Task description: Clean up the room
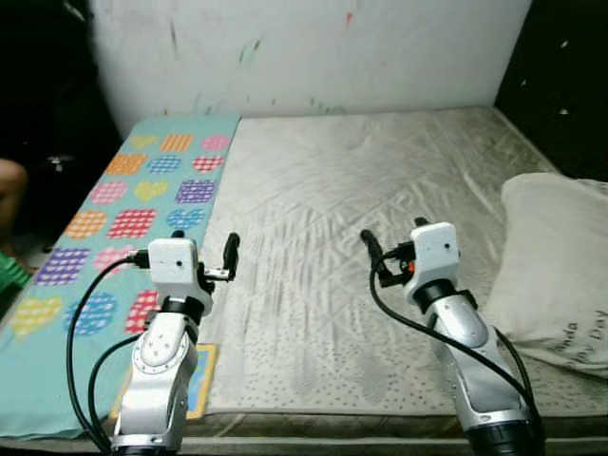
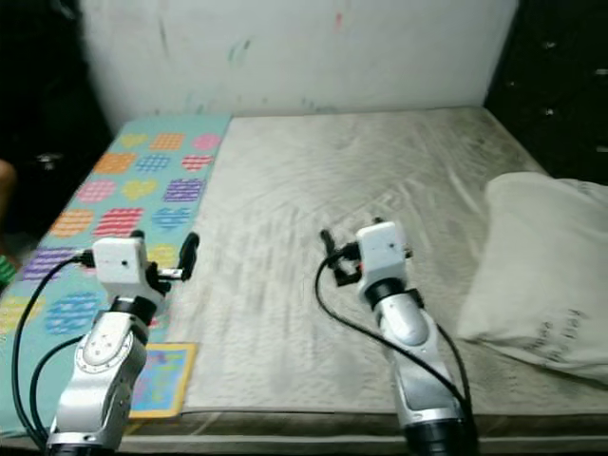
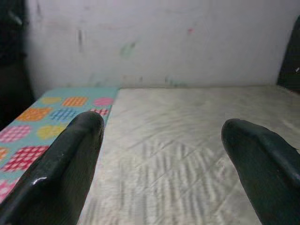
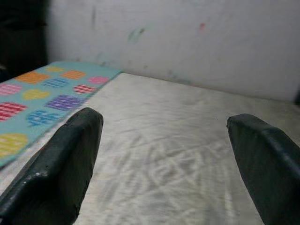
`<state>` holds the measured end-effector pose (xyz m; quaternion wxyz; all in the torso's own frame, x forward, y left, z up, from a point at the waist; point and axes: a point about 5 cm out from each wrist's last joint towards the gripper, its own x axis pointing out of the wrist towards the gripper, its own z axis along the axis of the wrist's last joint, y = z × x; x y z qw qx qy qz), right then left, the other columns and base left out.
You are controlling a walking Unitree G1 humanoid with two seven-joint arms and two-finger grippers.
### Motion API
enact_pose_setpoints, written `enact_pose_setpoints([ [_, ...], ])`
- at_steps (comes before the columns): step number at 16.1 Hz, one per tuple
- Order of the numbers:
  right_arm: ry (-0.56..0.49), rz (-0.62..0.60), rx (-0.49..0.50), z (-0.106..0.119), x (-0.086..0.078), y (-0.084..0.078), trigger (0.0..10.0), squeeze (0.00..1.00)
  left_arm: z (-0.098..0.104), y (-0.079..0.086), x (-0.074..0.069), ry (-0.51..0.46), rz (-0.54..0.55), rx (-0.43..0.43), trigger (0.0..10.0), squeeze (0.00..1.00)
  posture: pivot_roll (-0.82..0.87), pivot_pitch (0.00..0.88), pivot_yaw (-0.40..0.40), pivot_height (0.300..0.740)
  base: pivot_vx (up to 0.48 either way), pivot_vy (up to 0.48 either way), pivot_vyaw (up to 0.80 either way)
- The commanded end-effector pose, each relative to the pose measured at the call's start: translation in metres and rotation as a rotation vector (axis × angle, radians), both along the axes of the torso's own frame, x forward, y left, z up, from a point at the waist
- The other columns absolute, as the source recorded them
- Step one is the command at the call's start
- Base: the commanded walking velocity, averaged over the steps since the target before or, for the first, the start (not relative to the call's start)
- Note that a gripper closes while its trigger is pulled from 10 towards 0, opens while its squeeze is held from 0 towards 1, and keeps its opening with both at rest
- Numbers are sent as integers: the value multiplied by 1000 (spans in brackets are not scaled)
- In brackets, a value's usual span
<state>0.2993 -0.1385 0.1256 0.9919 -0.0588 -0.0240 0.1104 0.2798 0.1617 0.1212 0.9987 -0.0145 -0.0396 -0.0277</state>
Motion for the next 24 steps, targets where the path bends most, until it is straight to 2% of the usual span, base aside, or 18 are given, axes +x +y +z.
enact_pose_setpoints([
  [1, -18, 15, 7, 4, 2, 6, 10000, 0, -2, 6, -2, 18, 22, 9, 10000, 0, -204, 0, 38, 740, 0, -371, 0],
  [24, -22, 38, -7, 4, 3, 7, 10000, 0, -1, 3, 0, 16, 25, 2, 10000, 0, -199, 0, 21, 740, 0, -259, 0],
])
